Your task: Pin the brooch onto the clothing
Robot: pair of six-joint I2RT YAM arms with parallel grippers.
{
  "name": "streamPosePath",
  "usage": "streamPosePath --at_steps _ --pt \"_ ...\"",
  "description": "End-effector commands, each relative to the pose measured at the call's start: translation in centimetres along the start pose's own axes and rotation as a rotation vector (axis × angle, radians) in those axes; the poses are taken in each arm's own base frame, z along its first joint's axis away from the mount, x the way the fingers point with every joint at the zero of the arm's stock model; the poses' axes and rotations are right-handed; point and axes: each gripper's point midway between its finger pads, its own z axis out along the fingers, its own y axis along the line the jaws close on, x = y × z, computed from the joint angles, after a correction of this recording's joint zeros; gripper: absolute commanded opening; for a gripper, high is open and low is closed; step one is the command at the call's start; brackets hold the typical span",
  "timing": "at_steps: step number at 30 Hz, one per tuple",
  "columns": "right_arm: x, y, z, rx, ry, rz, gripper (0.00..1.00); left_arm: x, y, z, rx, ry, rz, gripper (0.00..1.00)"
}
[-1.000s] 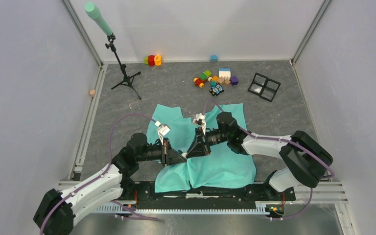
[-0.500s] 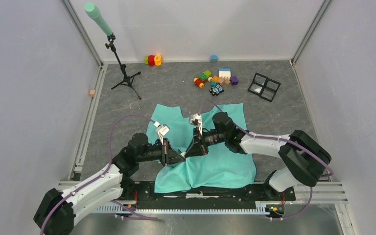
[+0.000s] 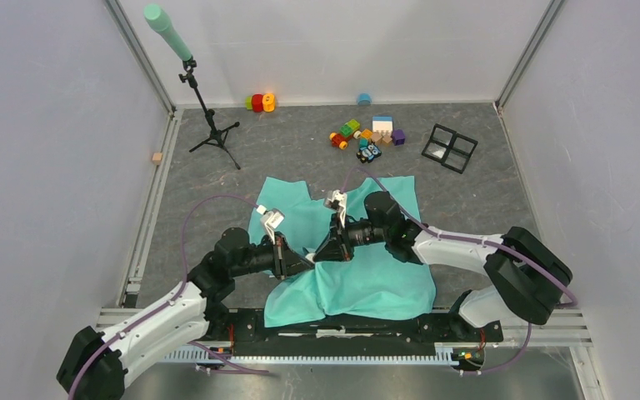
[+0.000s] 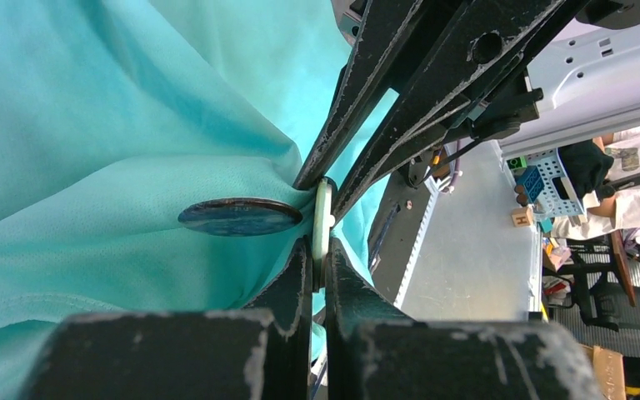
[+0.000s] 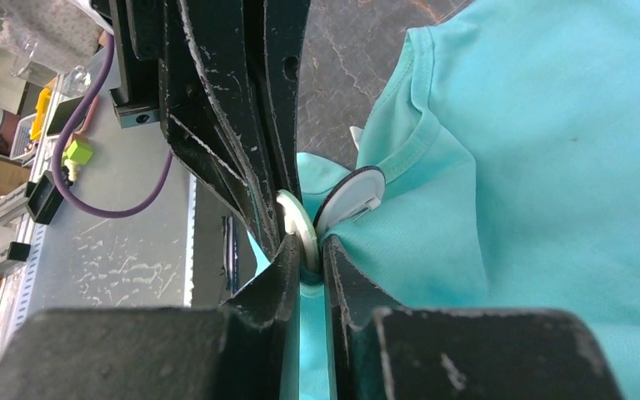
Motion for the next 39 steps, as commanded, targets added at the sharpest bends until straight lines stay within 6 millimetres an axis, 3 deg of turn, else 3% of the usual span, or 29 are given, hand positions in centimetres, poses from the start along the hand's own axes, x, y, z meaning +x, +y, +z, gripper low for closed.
streamPosePath --at_steps 1,9,14,16,17,21,23,27,34,39 --pt "-1.3 -4.3 -1.1 0.220 -0.075 -0.025 0.00 -1.3 -3.1 -0.4 0.121 -0.023 0.070 0.02" --pt "-1.4 -3.8 -1.4 0.201 -0.083 -0.040 0.01 -1.3 -2.0 -0.3 0.049 -0.017 0.057 0.02" --pt "-2.1 -2.5 -1.9 0.162 -0.108 -0.081 0.18 -1.1 0.3 -0.4 -0.084 -0.009 0.028 0.06" --pt "-2.6 -2.2 -2.3 0.167 -0.119 -0.101 0.27 -1.3 0.9 -0.5 -0.126 -0.018 0.019 0.20" --pt "-2.7 -2.1 -2.5 0.173 -0.122 -0.109 0.31 -1.1 1.5 -0.6 -0.161 -0.009 0.002 0.34" --pt "-3.6 -2.0 -3.6 0.219 -0.141 -0.130 0.52 -1.6 2.2 -1.2 -0.241 -0.013 -0.016 0.73" --pt "-4.1 -2.2 -4.3 0.260 -0.153 -0.138 0.62 -2.2 2.5 -1.8 -0.299 -0.022 -0.017 0.84" --pt "-5.1 -4.3 -6.8 0.432 -0.163 -0.112 0.75 -3.9 4.7 -4.1 -0.523 -0.079 -0.050 1.00" --pt "-4.5 -9.5 -12.8 0.700 -0.168 -0.008 0.85 -4.2 11.5 -8.8 -0.891 -0.139 -0.298 1.00" --pt "-1.8 -14.2 -17.8 0.906 -0.132 0.117 0.87 -4.6 15.0 -10.8 -1.003 -0.195 -0.403 1.00"
